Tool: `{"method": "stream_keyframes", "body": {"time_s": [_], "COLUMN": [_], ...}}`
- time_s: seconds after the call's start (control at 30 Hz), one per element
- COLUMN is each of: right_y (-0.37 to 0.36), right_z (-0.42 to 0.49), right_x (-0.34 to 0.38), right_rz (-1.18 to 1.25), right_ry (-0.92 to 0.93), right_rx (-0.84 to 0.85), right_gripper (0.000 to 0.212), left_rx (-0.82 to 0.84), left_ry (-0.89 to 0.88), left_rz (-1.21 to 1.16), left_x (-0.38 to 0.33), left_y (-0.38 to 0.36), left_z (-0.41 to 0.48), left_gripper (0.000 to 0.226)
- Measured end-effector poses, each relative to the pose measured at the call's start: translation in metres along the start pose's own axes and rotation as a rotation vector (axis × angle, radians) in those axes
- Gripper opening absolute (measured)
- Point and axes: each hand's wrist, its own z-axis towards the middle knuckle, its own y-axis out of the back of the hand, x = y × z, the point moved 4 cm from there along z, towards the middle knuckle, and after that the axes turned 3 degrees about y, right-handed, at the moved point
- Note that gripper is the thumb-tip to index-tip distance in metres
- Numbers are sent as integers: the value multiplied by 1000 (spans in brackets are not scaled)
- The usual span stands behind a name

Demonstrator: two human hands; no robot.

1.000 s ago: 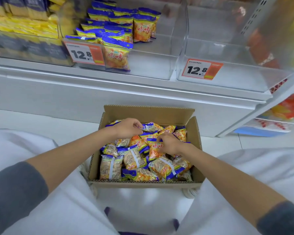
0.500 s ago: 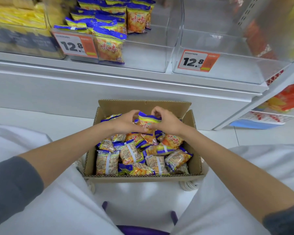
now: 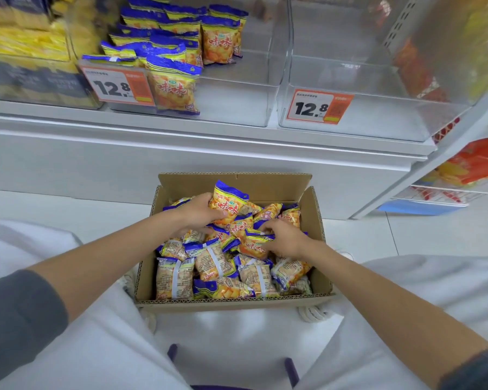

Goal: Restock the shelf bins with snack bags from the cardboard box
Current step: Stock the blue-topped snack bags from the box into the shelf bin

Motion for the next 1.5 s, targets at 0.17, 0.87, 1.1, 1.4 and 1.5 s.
{"method": "stream_keyframes", "body": {"time_s": [0.17,0.87,1.1,1.4,1.5], "right_y": [69,223,293,276,273], "right_z": [5,-13,57,174,190], "right_x": [16,173,172,165,162], "right_rz": [379,898,851,699,735], "right_ry": [38,433,212,83,47], "right_rx": [-108,-237,-633,-404,-319], "right_gripper": [38,52,36,41,40], "left_rx": [-187,12,-624,-649,-616], "left_ry": [-18,-485,-586,-514,-570], "left_rz": [-113,-164,300,770,749], "left_x": [-10,-181,-226,-219,-224], "left_y": [16,84,190,227,230], "left_z": [-5,-101,-56,29,35], "left_gripper": [39,48,44,52,54]}}
